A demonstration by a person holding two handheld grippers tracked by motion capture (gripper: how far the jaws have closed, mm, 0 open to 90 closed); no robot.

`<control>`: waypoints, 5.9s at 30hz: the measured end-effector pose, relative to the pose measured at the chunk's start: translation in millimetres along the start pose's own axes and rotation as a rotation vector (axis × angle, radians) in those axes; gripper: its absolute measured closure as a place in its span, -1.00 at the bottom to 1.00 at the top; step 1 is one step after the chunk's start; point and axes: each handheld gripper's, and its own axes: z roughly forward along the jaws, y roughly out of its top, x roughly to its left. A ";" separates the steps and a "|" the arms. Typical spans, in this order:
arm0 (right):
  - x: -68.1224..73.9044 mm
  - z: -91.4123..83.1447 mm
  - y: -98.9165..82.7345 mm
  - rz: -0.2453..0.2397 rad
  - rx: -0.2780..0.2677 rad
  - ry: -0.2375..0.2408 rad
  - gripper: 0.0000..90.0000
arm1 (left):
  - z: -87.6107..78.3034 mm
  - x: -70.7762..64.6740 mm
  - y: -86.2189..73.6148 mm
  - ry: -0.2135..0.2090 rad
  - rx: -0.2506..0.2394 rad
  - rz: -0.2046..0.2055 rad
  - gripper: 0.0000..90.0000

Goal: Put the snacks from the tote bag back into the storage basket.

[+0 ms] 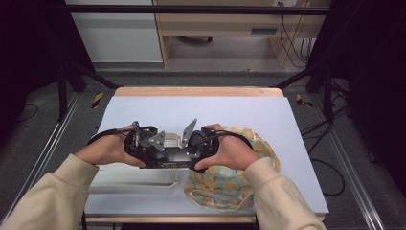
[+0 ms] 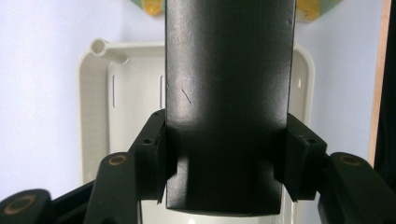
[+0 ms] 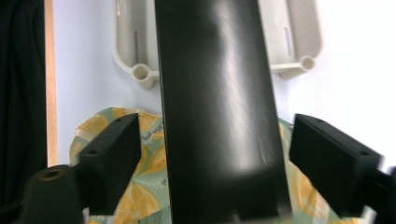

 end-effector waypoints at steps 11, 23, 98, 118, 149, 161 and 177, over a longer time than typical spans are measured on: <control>10.4 -37.0 -33.5 0.191 -0.127 -0.163 -0.79 | -15.5 4.9 -30.7 0.027 -0.017 -0.033 -0.03; 22.2 -65.5 -116.7 0.555 -0.275 -0.432 -0.69 | -20.6 6.5 -63.1 0.045 -0.029 -0.060 -0.03; 89.5 -36.0 -290.9 0.989 -0.305 -0.764 -0.79 | 32.0 -13.3 -114.4 -0.022 -0.040 0.007 -0.03; 90.0 -35.3 -291.8 0.991 -0.302 -0.756 -0.79 | 43.2 -9.3 -113.2 -0.049 -0.051 0.008 -0.03; 90.1 -34.8 -288.8 0.986 -0.307 -0.740 -0.81 | 26.1 -8.8 -115.6 0.001 -0.138 -0.120 -0.60; 89.4 -34.4 -288.2 0.982 -0.299 -0.738 -0.82 | -4.4 -14.1 -98.0 0.091 -0.276 -0.242 -0.77; 87.6 -33.0 -288.7 0.983 -0.295 -0.741 -0.82 | -11.1 -8.9 -118.8 0.335 -0.517 -0.718 -0.77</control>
